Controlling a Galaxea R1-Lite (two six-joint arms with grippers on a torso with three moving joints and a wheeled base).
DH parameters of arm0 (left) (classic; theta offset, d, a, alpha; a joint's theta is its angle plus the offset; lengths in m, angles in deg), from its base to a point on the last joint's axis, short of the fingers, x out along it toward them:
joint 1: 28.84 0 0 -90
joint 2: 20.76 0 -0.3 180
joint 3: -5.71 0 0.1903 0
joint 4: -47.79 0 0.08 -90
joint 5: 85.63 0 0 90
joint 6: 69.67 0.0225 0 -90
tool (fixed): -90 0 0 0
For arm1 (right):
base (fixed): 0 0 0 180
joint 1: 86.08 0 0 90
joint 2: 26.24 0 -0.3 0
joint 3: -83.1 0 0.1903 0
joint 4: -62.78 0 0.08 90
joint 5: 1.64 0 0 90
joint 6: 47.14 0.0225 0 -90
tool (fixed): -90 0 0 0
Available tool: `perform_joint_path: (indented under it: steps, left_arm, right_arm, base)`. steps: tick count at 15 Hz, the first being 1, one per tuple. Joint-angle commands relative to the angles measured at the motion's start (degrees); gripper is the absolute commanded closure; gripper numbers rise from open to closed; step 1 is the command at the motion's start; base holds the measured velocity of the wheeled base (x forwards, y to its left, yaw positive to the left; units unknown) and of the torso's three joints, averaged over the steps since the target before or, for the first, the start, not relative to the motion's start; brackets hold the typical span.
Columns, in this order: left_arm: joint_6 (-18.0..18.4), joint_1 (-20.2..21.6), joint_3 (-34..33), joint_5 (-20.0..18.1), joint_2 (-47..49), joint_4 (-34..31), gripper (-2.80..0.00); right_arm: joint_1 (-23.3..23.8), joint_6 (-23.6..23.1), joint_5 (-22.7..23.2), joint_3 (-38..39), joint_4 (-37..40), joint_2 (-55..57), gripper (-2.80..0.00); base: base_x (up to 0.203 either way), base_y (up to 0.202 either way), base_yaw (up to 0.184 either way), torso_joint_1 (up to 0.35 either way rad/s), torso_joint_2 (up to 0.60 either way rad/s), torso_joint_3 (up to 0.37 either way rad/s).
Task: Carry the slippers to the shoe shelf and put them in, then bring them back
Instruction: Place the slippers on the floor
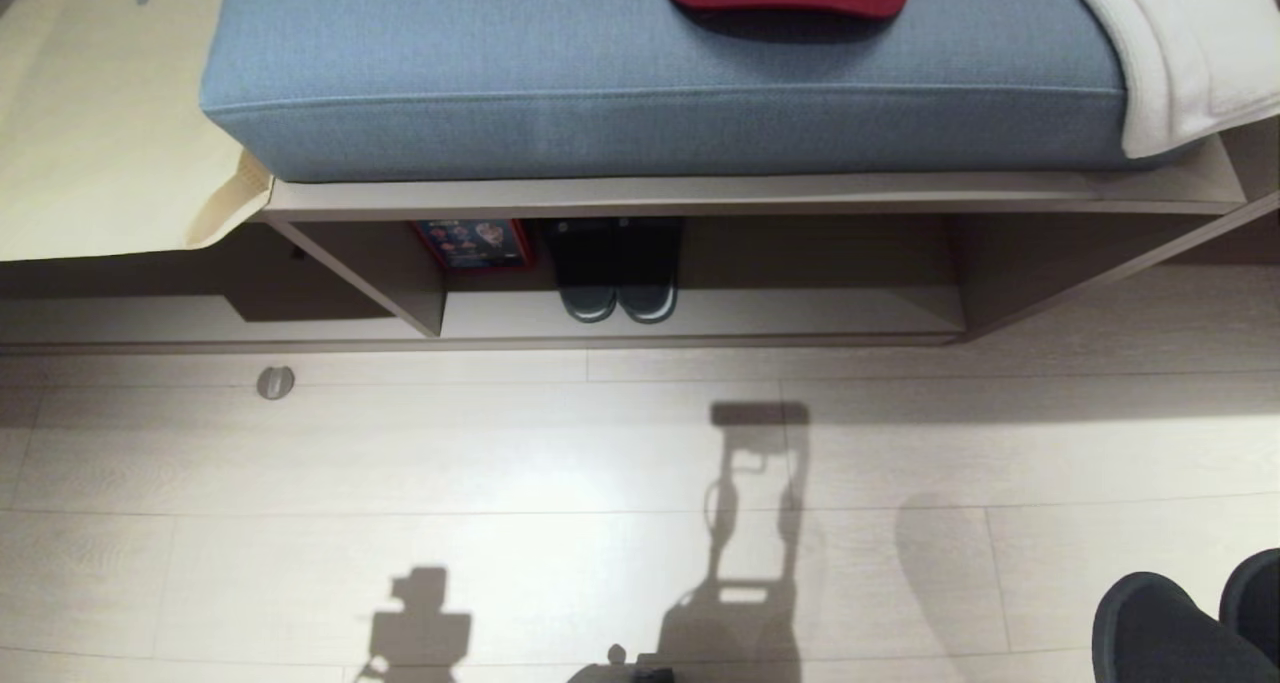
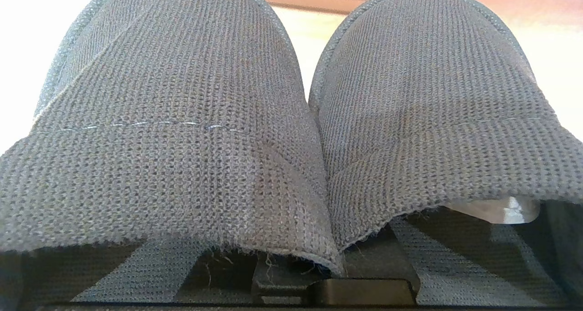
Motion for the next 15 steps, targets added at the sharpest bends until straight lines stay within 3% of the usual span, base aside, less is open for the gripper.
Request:
perform_joint_path:
  steps: [1,15]
  left_arm:
    - [0.0,0.0,0.0,0.0,0.0,0.0,0.0]
    - [0.0,0.0,0.0,0.0,0.0,0.0,0.0]
  right_arm:
    - [0.0,0.0,0.0,0.0,0.0,0.0,0.0]
    - [0.0,0.2,0.0,0.0,-0.1,0.0,0.0]
  base:
    - [0.0,0.0,0.0,0.002,0.0,0.206]
    - [0.0,0.0,0.0,0.001,0.0,0.201]
